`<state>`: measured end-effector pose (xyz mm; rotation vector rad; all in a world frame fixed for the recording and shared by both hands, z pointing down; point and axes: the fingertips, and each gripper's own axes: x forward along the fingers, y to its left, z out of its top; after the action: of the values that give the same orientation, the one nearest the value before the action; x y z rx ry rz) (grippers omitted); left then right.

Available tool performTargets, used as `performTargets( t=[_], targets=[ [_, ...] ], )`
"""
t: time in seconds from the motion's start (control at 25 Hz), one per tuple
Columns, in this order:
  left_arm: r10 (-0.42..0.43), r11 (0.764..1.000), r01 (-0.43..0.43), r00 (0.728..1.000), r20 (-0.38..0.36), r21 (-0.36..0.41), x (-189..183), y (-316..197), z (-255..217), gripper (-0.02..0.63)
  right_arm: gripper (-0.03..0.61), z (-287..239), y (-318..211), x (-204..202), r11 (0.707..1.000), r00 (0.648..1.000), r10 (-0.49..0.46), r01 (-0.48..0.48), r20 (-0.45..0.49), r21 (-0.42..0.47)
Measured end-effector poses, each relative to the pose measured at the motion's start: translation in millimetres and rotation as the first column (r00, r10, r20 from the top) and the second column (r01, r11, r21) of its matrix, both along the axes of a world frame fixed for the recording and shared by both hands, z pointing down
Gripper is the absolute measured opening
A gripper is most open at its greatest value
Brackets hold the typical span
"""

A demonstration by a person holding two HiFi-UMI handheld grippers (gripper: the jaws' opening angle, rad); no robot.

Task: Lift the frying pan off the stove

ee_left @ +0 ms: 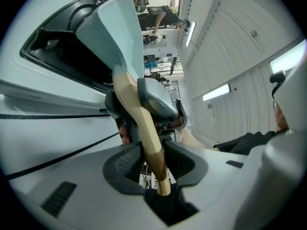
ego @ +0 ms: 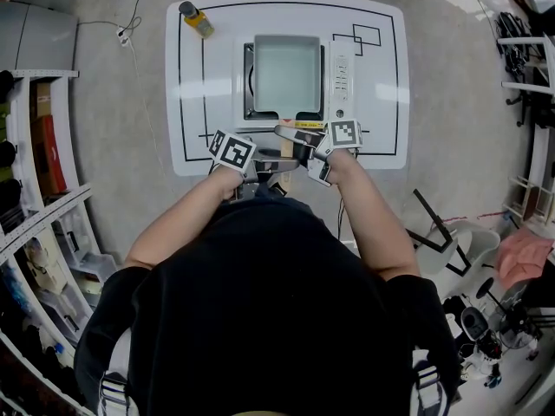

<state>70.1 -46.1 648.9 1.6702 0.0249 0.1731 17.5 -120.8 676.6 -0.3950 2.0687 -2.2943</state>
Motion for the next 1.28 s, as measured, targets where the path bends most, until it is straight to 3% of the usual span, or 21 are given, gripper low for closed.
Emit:
performTargets(
  t=[0.44, 1.28],
  targets=[
    [0.002, 1.000, -0.002, 1.000, -0.003, 0.010, -4.2, -1.4, -2.1, 0.133, 0.150, -4.0, -4.6, -3.0, 0.999, 0.999, 0.022, -0.023, 0.029, 0.028],
    [0.017, 0.998, -0.016, 1.000, -0.021, 0.054, -11.8, -6.0, -12.6, 0.144, 0.149, -17.1, -9.9, -9.5, 0.996, 0.993, 0.090, -0.090, 0.081, -0.011]
  ],
)
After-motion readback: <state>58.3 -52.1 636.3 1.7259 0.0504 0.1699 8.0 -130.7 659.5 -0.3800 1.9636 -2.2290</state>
